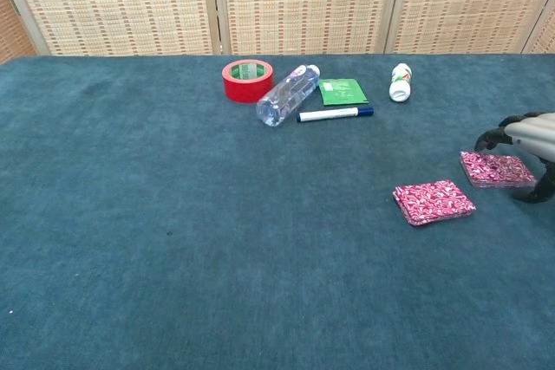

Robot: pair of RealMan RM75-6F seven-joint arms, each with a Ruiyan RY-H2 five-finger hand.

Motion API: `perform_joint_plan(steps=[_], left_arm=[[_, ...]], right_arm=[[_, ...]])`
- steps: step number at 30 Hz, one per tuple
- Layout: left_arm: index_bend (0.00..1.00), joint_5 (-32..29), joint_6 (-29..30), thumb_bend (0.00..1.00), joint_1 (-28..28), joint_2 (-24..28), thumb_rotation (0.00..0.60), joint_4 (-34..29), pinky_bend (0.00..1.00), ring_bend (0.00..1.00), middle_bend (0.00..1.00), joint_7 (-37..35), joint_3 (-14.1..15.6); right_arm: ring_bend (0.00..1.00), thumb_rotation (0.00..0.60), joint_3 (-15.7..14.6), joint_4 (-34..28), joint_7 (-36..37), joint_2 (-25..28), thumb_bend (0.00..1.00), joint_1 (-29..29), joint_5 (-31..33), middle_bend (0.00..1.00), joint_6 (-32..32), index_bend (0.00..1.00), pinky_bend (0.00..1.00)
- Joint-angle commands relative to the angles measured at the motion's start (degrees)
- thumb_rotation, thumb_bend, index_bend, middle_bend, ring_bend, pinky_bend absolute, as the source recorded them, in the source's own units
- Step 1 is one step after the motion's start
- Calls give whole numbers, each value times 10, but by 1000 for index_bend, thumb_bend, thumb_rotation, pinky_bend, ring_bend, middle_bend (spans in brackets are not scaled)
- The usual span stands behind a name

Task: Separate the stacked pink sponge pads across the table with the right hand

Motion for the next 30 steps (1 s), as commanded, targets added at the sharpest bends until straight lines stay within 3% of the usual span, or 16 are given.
perform_joint_plan(steps=[1, 30], left_arm=[[0, 1, 0, 447, 0, 0, 600, -1, 99, 0, 0, 0, 0], [0, -3, -9, 448, -4, -1, 600, -1, 99, 0, 0, 6, 1]], right_arm=[[0, 600, 0, 2, -1, -3, 241, 1, 1, 170, 0, 199, 0], [53, 600, 18, 26, -10, -28, 242, 20, 35, 240, -10, 299, 0]])
